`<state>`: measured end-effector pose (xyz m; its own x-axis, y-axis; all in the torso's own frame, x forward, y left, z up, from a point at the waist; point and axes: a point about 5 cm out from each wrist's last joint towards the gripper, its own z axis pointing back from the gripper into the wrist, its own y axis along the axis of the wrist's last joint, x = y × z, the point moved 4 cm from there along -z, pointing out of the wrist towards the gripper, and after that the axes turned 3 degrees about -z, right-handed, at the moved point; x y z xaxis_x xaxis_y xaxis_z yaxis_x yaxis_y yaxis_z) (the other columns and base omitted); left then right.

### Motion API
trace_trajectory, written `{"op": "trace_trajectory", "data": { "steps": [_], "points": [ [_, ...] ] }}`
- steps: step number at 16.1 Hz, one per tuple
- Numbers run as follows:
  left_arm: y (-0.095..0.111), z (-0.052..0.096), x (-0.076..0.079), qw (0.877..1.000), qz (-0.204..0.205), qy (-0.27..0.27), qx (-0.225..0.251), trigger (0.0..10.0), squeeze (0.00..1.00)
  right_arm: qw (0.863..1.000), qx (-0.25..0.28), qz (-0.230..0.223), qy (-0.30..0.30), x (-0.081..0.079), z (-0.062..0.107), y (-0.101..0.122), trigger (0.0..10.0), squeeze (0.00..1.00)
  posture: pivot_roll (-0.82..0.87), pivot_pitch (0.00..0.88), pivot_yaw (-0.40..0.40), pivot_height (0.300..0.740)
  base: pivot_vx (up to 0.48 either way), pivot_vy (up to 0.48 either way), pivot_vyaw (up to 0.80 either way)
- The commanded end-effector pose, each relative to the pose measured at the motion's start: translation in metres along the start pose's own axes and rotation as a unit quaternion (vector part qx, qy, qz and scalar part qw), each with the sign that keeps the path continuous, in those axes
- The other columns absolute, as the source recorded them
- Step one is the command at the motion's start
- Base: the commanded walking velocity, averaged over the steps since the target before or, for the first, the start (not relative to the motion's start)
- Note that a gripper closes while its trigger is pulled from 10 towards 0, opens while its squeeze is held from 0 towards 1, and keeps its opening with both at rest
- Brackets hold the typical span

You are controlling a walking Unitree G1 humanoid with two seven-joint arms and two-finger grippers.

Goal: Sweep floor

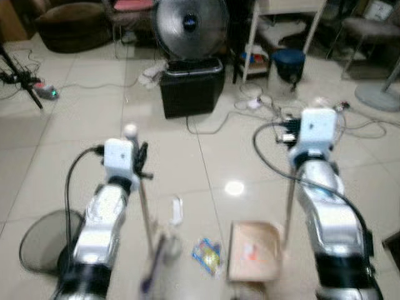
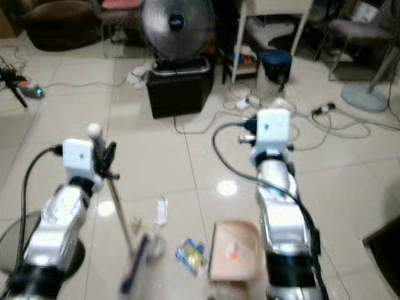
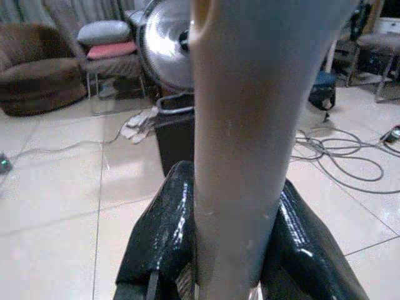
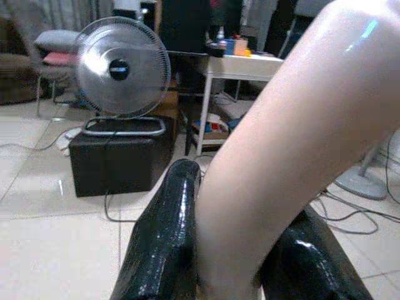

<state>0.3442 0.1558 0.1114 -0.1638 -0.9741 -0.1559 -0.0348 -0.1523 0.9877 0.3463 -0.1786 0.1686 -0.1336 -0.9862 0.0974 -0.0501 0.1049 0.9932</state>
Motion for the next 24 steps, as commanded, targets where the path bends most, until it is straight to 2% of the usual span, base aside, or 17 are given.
{"op": "trace_trajectory", "data": {
  "steps": [1,4,9,11,17,20,24],
  "points": [
    [0.006,0.0,-0.01,1.0,-0.011,0.016,0.012,10.0,0.0,1.0,0.028,0.006,0.004,-0.003,-0.001,0.014,10.0,0.0,-0.11,0.039,0.035,0.74,0.0,-0.48,0.8],
    [0.007,0.0,-0.012,0.999,-0.021,0.024,0.013,10.0,0.0,1.0,0.021,0.017,0.003,-0.002,0.0,0.009,10.0,0.0,-0.11,0.041,0.037,0.74,0.0,-0.48,0.75],
    [0.014,-0.001,-0.017,0.998,-0.035,0.039,0.024,10.0,0.0,1.0,0.023,0.019,0.004,-0.003,0.0,0.005,10.0,0.0,-0.11,0.046,0.039,0.74,0.0,-0.463,0.0],
    [0.009,-0.002,-0.014,1.0,-0.008,0.026,0.012,10.0,0.0,1.0,0.026,0.009,0.011,-0.007,0.002,0.006,10.0,0.0,-0.11,0.048,0.042,0.74,0.0,0.232,0.0],
    [0.013,-0.003,-0.005,1.0,0.0,0.001,0.021,10.0,0.0,1.0,0.029,-0.003,0.007,-0.006,0.002,0.005,10.0,0.0,-0.11,0.051,0.044,0.74,0.0,0.077,0.0],
    [0.016,-0.003,-0.003,1.0,-0.002,0.001,0.031,10.0,0.0,0.999,0.038,0.016,0.014,-0.006,0.002,0.007,10.0,0.0,-0.11,0.049,0.045,0.74,0.0,0.0,0.0],
    [0.017,-0.002,-0.006,0.999,-0.002,0.007,0.035,10.0,0.0,0.999,0.042,0.018,0.012,-0.006,0.002,0.008,10.0,0.0,-0.11,0.046,0.047,0.74,0.36,0.0,0.8]
  ]
}}
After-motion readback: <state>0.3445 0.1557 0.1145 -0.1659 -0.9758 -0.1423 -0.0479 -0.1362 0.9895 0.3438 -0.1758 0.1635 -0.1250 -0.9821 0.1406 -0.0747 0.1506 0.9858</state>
